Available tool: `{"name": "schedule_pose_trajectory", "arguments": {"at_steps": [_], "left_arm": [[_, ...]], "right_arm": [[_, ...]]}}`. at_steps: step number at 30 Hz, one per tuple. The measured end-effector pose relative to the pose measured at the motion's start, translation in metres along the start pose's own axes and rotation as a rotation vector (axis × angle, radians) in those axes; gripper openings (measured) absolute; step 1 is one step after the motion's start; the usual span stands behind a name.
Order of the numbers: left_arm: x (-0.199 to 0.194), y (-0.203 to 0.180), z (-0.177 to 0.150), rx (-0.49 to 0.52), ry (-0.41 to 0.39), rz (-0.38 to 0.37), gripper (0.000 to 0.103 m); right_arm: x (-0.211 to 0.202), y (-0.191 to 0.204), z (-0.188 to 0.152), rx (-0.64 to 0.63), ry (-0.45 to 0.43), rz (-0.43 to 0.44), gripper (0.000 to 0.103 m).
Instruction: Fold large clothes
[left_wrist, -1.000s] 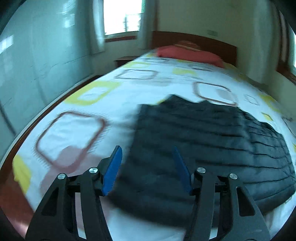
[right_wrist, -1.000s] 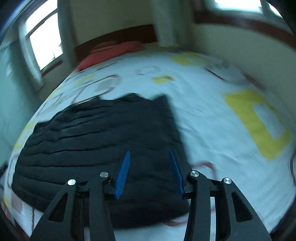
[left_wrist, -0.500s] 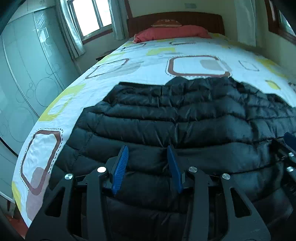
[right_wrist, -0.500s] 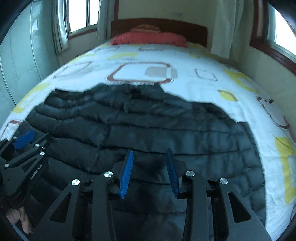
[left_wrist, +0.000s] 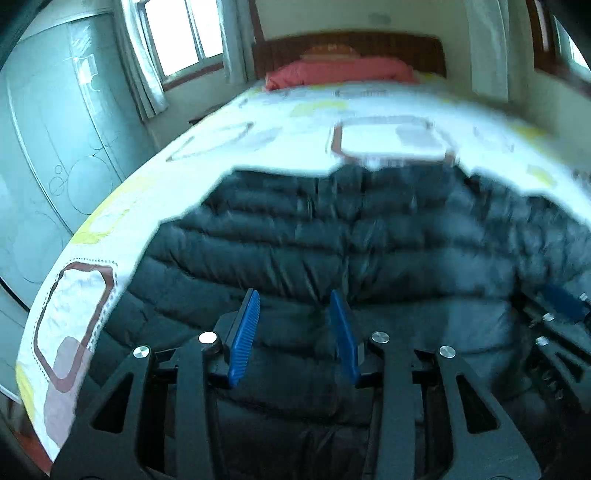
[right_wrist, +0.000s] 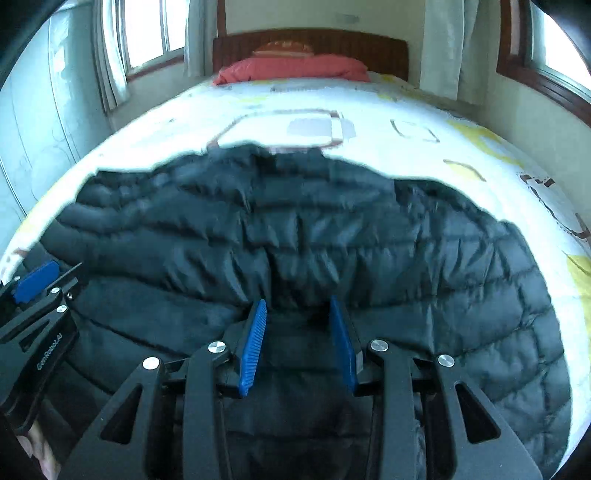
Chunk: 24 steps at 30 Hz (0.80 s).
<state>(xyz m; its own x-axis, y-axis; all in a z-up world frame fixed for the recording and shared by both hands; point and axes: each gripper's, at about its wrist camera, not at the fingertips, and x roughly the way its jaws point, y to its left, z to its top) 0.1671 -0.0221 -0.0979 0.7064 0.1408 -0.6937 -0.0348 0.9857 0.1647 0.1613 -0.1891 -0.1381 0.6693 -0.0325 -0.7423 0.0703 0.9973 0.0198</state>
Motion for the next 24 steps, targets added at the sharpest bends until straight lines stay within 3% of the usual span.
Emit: {"name": "schedule_pose_trajectory", "arguments": {"at_steps": [2,6,13,16,24], "left_arm": [[-0.003,0.001,0.007,-0.013,-0.013,-0.02,0.039],[0.034,-0.008,-0.002,-0.009,0.079,-0.049,0.04],[0.028,-0.001,-0.003,-0.037,0.059,-0.068,0.039],[0.031,0.001,-0.006,-0.045,0.057,-0.073,0.039],[0.027,0.007,-0.004,-0.075,0.058,-0.108,0.039]], "right_arm": [[0.0,0.007,0.006,-0.005,-0.008,0.014,0.036],[0.028,0.017,-0.002,-0.031,0.038,0.012,0.037],[-0.008,0.021,-0.002,-0.063,-0.031,-0.051,0.036],[0.014,0.019,-0.017,-0.064,0.041,-0.039,0.037],[0.018,0.024,-0.025,-0.091,0.009,-0.066,0.037]]}}
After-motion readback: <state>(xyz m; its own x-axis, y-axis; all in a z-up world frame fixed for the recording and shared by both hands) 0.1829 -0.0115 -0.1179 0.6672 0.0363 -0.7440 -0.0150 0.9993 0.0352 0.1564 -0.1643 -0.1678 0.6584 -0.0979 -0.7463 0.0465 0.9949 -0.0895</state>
